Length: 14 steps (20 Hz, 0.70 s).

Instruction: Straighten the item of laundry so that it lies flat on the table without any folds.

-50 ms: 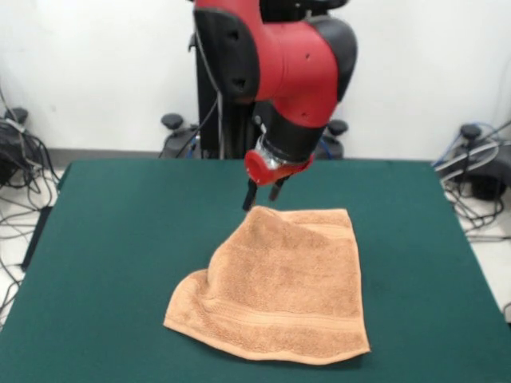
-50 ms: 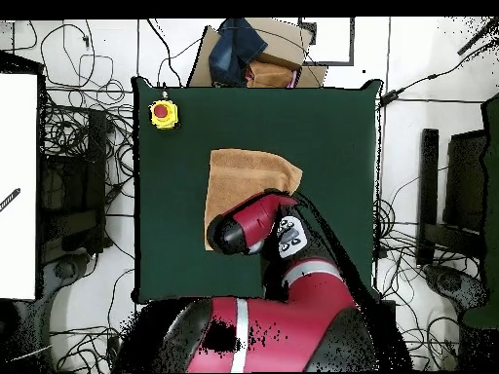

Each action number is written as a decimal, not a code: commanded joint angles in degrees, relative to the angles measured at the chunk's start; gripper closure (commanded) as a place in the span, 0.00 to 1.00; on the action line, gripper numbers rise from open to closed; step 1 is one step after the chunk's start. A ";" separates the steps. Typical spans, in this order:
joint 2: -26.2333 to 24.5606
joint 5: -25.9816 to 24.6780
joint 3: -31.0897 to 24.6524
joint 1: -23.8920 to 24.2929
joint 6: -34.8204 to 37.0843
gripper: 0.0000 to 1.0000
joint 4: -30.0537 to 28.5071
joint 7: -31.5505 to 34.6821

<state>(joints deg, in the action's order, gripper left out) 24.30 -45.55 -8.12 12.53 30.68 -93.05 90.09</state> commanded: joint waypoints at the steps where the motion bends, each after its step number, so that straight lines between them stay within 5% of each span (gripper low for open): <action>1: 5.26 3.39 -1.55 -3.87 6.61 0.00 -4.92 2.29; 14: -3.06 0.80 -1.17 -5.11 -1.20 0.00 -0.05 5.88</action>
<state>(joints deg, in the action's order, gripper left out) 26.63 -44.39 -8.12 9.15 32.17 -94.66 90.09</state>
